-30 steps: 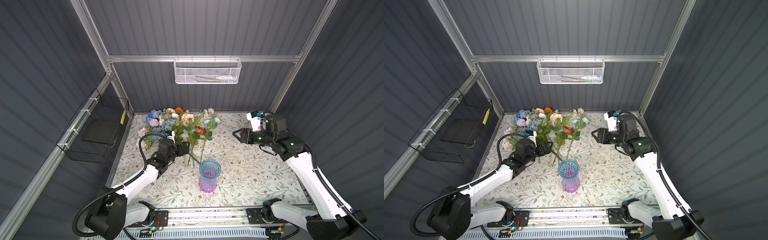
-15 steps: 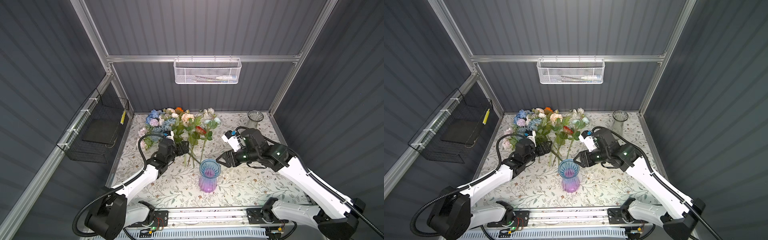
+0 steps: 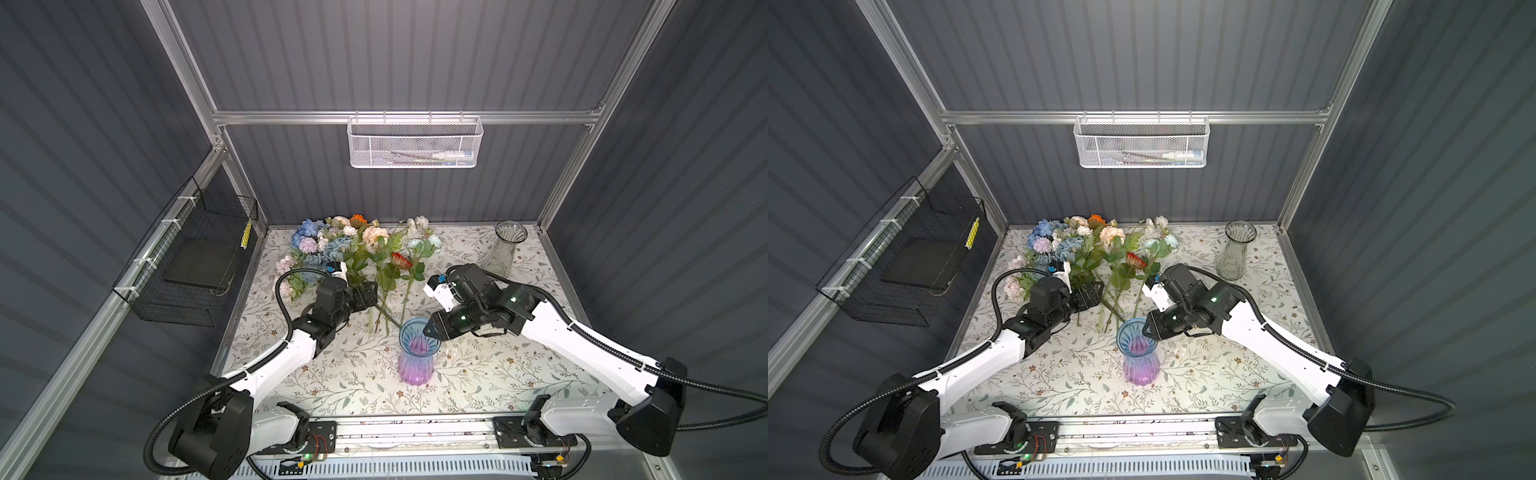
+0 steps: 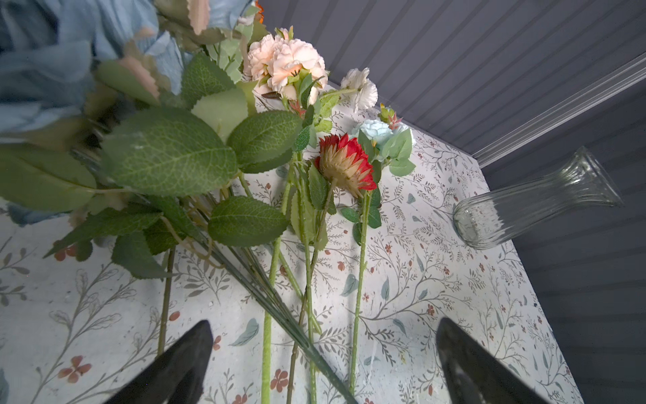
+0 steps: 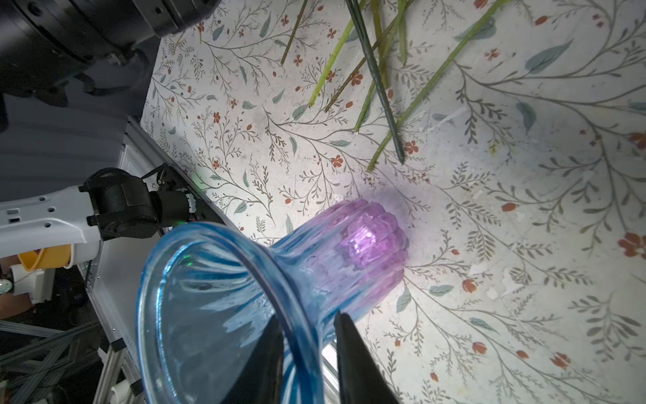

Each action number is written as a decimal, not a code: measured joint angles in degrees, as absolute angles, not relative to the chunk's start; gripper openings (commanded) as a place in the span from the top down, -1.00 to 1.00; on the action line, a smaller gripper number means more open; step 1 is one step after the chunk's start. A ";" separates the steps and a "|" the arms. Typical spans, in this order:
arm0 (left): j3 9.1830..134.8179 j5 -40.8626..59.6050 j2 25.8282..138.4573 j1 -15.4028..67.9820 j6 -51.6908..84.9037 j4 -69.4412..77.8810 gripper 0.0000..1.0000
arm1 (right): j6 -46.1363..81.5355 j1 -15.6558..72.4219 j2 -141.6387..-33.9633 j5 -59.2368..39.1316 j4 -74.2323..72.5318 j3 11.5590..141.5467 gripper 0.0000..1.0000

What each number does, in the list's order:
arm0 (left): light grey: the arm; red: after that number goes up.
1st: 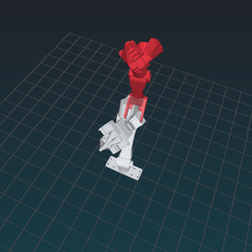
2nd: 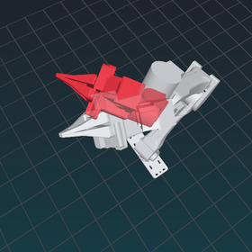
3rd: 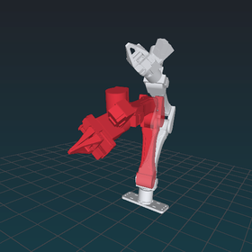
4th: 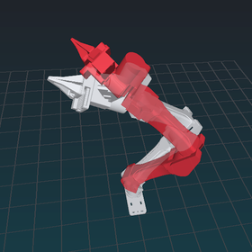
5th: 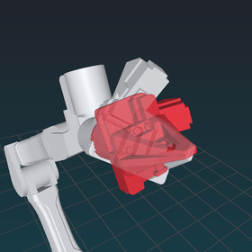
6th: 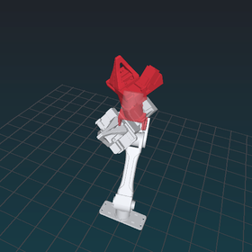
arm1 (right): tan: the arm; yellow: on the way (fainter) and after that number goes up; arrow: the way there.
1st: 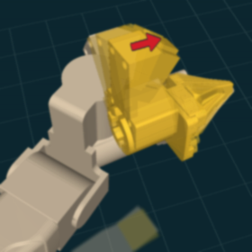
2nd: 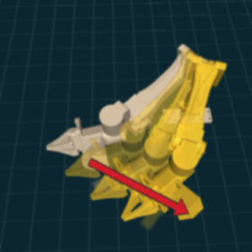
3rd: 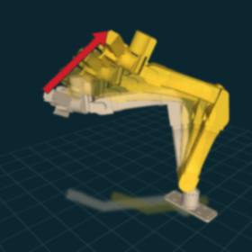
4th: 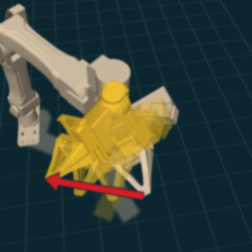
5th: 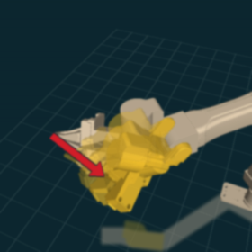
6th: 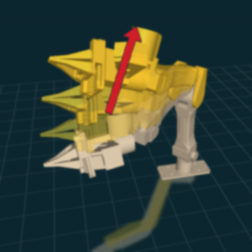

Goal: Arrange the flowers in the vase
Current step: 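Move the right gripper to the blue-purple vase and grasp its rim, then slide the blue-purple vase away with the right gripper while the left lowers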

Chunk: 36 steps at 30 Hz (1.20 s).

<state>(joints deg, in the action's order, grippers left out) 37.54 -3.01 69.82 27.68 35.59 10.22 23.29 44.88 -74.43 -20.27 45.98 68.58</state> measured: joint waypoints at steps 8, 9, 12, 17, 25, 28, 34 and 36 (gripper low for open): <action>37.54 -3.77 68.36 27.68 35.40 10.17 -0.99 | 24.18 44.88 -74.22 -18.81 46.00 68.58 1.00; 37.54 -4.08 68.36 27.68 35.16 10.13 -0.99 | 24.21 44.88 -74.17 -18.44 46.06 68.60 1.00; 37.54 -5.50 67.85 27.68 34.02 9.10 -0.99 | 24.18 44.47 -73.97 -17.43 46.87 68.79 1.00; 37.54 -10.24 64.23 27.68 31.03 6.28 -0.99 | 23.90 40.45 -73.97 -15.92 49.47 69.97 1.00; 37.54 -15.97 59.99 27.35 28.05 4.21 -0.99 | 21.30 29.34 -73.80 -11.86 51.05 71.42 1.00; 37.47 -16.03 59.99 26.37 28.05 3.75 -1.00 | 20.10 25.45 -73.73 -11.25 50.17 71.44 1.00; 37.30 -13.89 59.99 22.02 28.69 3.29 -0.99 | 18.87 19.55 -77.14 -10.22 47.22 73.58 1.00; 37.26 -13.58 59.88 21.19 28.71 2.50 -0.99 | 18.50 18.65 -79.70 -10.04 45.93 75.46 1.00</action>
